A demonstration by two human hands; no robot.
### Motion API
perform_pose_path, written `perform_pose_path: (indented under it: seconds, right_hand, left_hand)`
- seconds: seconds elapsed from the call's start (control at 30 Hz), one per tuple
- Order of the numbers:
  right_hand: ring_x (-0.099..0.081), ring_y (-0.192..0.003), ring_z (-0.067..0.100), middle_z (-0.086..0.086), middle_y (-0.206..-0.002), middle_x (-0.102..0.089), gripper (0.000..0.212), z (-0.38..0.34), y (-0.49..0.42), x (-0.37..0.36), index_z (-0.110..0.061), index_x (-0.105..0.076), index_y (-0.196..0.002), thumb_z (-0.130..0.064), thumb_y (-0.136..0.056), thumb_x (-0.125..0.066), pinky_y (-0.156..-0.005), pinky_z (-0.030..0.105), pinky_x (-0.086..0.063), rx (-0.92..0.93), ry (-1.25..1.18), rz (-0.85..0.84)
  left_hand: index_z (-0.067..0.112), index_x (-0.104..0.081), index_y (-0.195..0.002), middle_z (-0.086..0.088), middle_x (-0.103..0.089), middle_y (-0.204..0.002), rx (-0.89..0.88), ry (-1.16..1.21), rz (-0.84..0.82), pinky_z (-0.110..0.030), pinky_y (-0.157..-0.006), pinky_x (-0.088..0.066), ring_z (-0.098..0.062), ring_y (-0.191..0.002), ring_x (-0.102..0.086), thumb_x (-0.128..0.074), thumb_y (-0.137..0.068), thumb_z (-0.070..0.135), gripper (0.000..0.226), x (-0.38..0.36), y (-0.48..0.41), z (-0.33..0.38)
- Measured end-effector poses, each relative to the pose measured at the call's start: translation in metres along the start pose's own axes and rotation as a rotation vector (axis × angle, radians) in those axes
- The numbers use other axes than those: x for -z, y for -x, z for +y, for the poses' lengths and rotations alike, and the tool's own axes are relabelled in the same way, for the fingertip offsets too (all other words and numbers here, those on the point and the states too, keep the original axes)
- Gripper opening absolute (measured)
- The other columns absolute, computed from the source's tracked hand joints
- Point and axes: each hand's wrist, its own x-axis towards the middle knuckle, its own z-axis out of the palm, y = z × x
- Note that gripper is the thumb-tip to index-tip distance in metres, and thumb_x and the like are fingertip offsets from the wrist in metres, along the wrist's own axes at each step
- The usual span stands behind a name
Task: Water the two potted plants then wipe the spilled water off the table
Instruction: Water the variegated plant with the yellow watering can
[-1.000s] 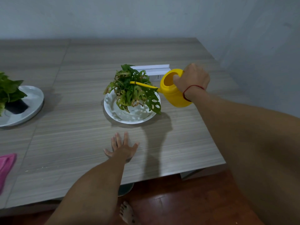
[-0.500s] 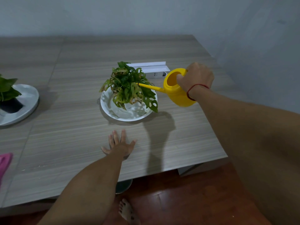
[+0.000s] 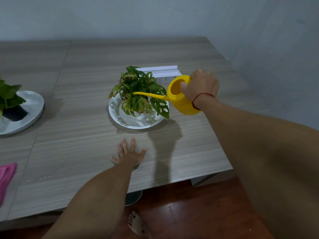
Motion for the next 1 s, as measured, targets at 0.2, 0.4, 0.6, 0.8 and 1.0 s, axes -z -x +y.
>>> perform_pose_path:
  seconds: [0.2, 0.4, 0.6, 0.8, 1.0]
  right_hand:
    - [-0.062, -0.086, 0.034, 0.011, -0.083, -0.060, 0.017, 0.013, -0.006, 0.008, -0.019, -0.054, -0.077, -0.035, -0.077, -0.060, -0.063, 0.030, -0.034, -0.025, 0.021, 0.009]
    - [-0.063, -0.092, 0.036, 0.013, -0.098, -0.068, 0.021, 0.011, -0.010, 0.007, -0.016, -0.065, -0.087, -0.034, -0.077, -0.059, -0.066, 0.031, -0.036, -0.065, -0.004, 0.053]
    - [-0.063, -0.088, 0.035, 0.011, -0.088, -0.066, 0.023, 0.006, -0.005, 0.000, -0.014, -0.064, -0.082, -0.036, -0.076, -0.061, -0.063, 0.030, -0.036, -0.052, -0.021, 0.032]
    - [-0.063, -0.085, 0.034, 0.011, -0.090, -0.067, 0.020, 0.013, -0.002, -0.003, -0.014, -0.063, -0.082, -0.033, -0.075, -0.060, -0.062, 0.030, -0.034, -0.044, 0.007, 0.005]
    - [-0.063, -0.090, 0.036, 0.013, -0.096, -0.068, 0.027, 0.016, -0.005, -0.002, -0.011, -0.066, -0.089, -0.034, -0.077, -0.059, -0.065, 0.031, -0.037, -0.071, 0.015, 0.032]
  left_hand:
    - [0.047, 0.027, -0.146, 0.007, 0.047, -0.150, -0.007, -0.006, -0.006, -0.070, -0.112, 0.006, -0.019, -0.145, 0.034, -0.022, -0.084, 0.083, 0.086, 0.002, 0.003, 0.001]
    - [0.047, 0.027, -0.146, 0.007, 0.047, -0.150, -0.009, -0.010, -0.003, -0.070, -0.112, 0.006, -0.019, -0.145, 0.034, -0.022, -0.084, 0.082, 0.086, 0.001, 0.003, 0.001]
    - [0.048, 0.028, -0.145, 0.007, 0.048, -0.149, 0.001, -0.009, 0.003, -0.071, -0.111, 0.007, -0.019, -0.145, 0.034, -0.021, -0.083, 0.084, 0.087, 0.000, -0.002, 0.000]
    - [0.048, 0.028, -0.145, 0.008, 0.046, -0.151, 0.009, -0.008, 0.018, -0.071, -0.111, 0.006, -0.019, -0.146, 0.033, -0.022, -0.082, 0.084, 0.087, -0.001, -0.003, 0.001]
    - [0.048, 0.027, -0.145, 0.008, 0.046, -0.151, 0.008, -0.008, 0.030, -0.070, -0.112, 0.007, -0.019, -0.146, 0.033, -0.021, -0.082, 0.085, 0.087, -0.001, -0.001, 0.002]
